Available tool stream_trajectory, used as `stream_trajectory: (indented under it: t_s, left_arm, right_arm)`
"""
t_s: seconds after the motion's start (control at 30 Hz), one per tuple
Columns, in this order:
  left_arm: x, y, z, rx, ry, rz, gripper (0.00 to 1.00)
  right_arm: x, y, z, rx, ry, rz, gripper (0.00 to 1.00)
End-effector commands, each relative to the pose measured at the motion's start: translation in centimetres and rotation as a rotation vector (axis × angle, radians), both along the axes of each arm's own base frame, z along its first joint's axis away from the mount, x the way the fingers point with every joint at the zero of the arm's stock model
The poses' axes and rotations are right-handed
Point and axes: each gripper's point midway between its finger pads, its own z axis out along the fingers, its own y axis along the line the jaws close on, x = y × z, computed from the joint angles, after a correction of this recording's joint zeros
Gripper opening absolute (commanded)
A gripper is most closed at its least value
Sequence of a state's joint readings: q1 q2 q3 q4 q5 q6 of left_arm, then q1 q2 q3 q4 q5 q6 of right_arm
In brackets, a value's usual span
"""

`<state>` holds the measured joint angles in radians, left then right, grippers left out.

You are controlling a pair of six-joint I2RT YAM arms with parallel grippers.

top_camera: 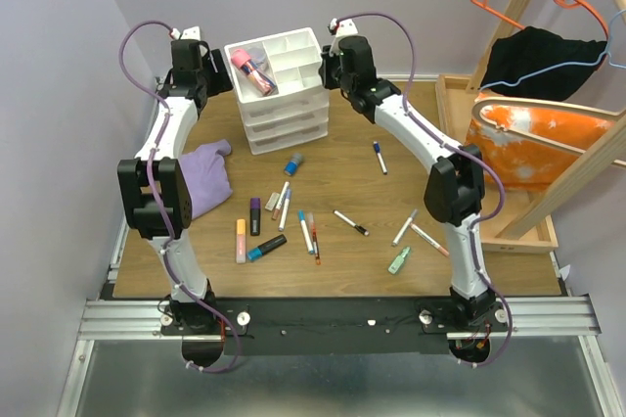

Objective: Sort the stationery into containers
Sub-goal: Move the storage box to the center of the board.

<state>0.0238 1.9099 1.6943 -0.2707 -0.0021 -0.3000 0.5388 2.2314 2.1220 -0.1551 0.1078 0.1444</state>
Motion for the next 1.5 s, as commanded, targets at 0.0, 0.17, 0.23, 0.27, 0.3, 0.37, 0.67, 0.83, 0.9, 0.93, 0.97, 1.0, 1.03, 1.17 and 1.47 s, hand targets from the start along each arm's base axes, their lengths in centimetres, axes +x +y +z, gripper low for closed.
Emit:
stream_trajectory:
  t_s: [0.0, 0.17, 0.23, 0.27, 0.3, 0.37, 0.67, 0.83, 0.9, 0.93, 0.97, 1.0, 1.03, 1.17, 1.47]
  left_arm:
    - [0.5, -2.2, 1.4, -0.088, -0.05, -0.064, 0.79]
    - [1.0, -4.2, 0.8, -0.128, -0.045, -0.118, 0.79]
    - [1.0, -6.4, 0.9, -0.135, -0.048, -0.155, 0.79]
    - [1.1, -7.0, 0.9, -0.139, -0.05, -0.164, 0.79]
    - [1.1, -7.4, 0.9, -0.143, -0.051, -0.167, 0.79]
    - [1.3, -7.8, 1.2, -0.161, -0.058, -0.165, 0.8]
    - [0.9, -9.6, 2.6, -0.148, -0.08, -0.191, 0.82]
    - [-0.1, -10.2, 4.6, -0.142, -0.108, -0.212, 0.84]
    - [-0.3, -10.6, 6.7, -0.144, -0.153, -0.239, 0.84]
    - [-0.4, -10.9, 7.5, -0.141, -0.168, -0.263, 0.84]
    - [-0.2, -11.0, 9.0, -0.14, -0.201, -0.27, 0.84]
    - [-0.1, -11.0, 9.8, -0.138, -0.218, -0.276, 0.84]
    - [0.1, -11.0, 10.5, -0.132, -0.234, -0.28, 0.84]
    - [0.2, -11.2, 13.5, -0.129, -0.296, -0.284, 0.84]
    - [-1.9, -12.1, 16.8, -0.16, -0.332, -0.272, 0.81]
  right_arm:
    - [-2.0, -4.2, 0.6, -0.058, 0.039, -0.122, 0.01]
    - [-3.3, -6.6, 0.0, -0.056, 0.08, -0.218, 0.01]
    - [-3.8, -7.7, 0.0, -0.046, 0.09, -0.25, 0.01]
    - [-4.0, -8.0, 0.2, -0.045, 0.089, -0.258, 0.01]
    - [-4.0, -8.8, 0.3, -0.038, 0.087, -0.291, 0.01]
    - [-4.2, -9.8, 0.4, -0.016, 0.095, -0.331, 0.01]
    - [-3.9, -12.6, 0.0, 0.067, 0.128, -0.493, 0.01]
    - [-4.2, -11.7, -0.1, 0.072, 0.136, -0.434, 0.01]
    - [-4.4, -11.0, -0.2, 0.07, 0.14, -0.383, 0.01]
    - [-4.6, -10.8, -0.3, 0.064, 0.141, -0.361, 0.01]
    - [-4.6, -10.5, -0.2, 0.059, 0.139, -0.339, 0.01]
    - [-4.7, -10.1, -0.2, 0.049, 0.138, -0.308, 0.01]
    - [-4.8, -9.9, -0.1, 0.045, 0.136, -0.293, 0.01]
    - [-4.9, -9.7, 0.3, 0.019, 0.125, -0.261, 0.01]
    - [-5.6, -8.8, 0.9, 0.058, 0.135, -0.21, 0.21]
